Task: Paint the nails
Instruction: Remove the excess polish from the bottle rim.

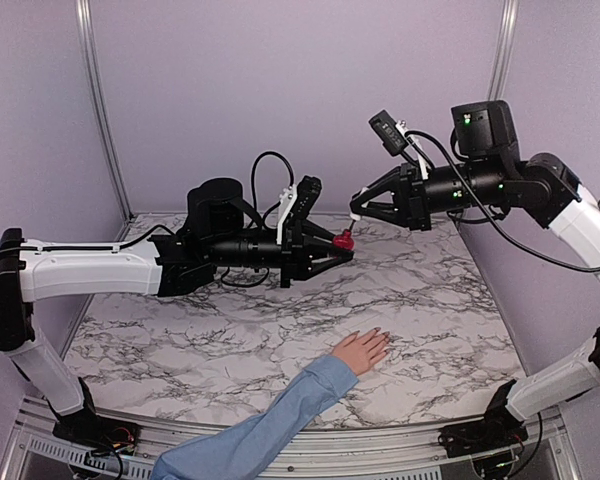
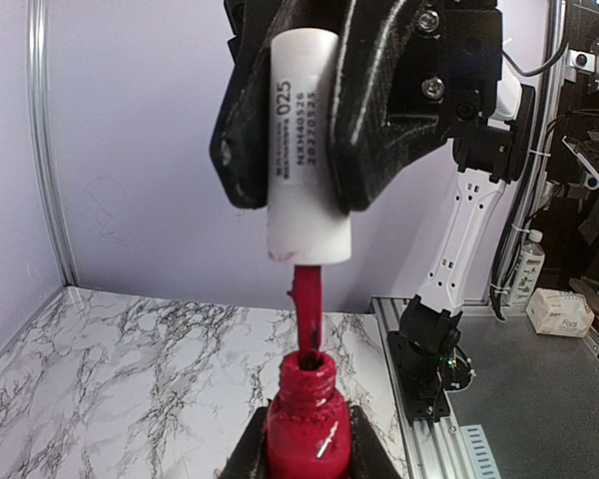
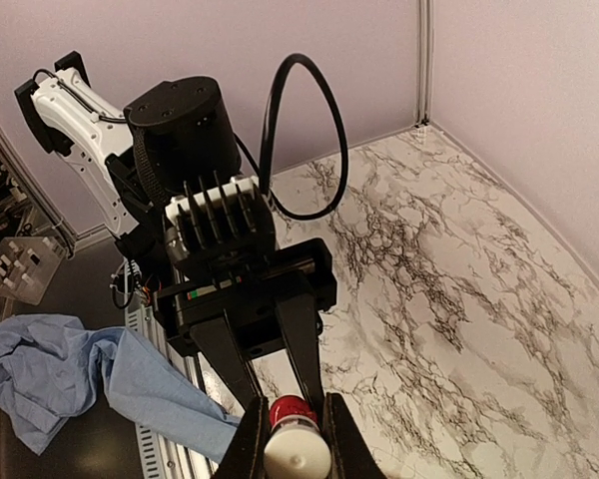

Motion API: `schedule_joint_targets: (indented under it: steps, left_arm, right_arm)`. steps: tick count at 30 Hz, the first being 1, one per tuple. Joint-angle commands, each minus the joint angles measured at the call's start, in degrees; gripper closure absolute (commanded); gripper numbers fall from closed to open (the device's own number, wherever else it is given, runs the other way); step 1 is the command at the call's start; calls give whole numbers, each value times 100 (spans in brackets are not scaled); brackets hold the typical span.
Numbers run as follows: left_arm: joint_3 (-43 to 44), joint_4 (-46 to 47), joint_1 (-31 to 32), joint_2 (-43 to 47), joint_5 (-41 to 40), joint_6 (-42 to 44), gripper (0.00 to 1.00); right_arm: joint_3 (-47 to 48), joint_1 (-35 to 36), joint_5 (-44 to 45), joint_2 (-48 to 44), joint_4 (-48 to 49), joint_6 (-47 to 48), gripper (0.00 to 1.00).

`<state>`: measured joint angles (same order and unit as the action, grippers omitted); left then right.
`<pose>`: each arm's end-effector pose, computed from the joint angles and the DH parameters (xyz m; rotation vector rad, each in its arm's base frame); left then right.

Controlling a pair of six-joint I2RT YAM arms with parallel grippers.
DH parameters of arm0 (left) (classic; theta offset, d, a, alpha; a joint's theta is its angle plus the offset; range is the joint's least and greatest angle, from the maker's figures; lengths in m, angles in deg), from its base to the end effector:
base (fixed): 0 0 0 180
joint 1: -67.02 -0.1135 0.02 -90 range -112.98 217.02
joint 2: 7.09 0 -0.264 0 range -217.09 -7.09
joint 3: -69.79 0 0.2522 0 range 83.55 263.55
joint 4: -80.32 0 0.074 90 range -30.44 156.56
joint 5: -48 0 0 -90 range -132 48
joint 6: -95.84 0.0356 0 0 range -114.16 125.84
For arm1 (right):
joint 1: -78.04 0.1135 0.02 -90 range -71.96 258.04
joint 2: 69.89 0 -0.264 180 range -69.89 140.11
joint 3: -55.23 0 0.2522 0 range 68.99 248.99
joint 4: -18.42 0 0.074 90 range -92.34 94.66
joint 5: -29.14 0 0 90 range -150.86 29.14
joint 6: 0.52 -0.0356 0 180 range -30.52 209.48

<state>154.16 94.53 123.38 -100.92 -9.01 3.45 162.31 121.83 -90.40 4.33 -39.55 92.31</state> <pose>0.1999 -0.3353 0.3441 1.1525 1.1598 -1.2312 0.1720 0.1892 0.4598 -1.1290 1.7502 0.9642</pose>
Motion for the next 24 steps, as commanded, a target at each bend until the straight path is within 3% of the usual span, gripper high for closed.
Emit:
schedule_joint_targets:
  steps: [1,24]
  left_arm:
    - [153,28,24,57,71,-33,100]
    - [98,33,73,115,-7,4,100]
  right_arm:
    - [-4,-36,-146,-5,70,4,100]
    - [-97,103,-106,56,-191,102,100]
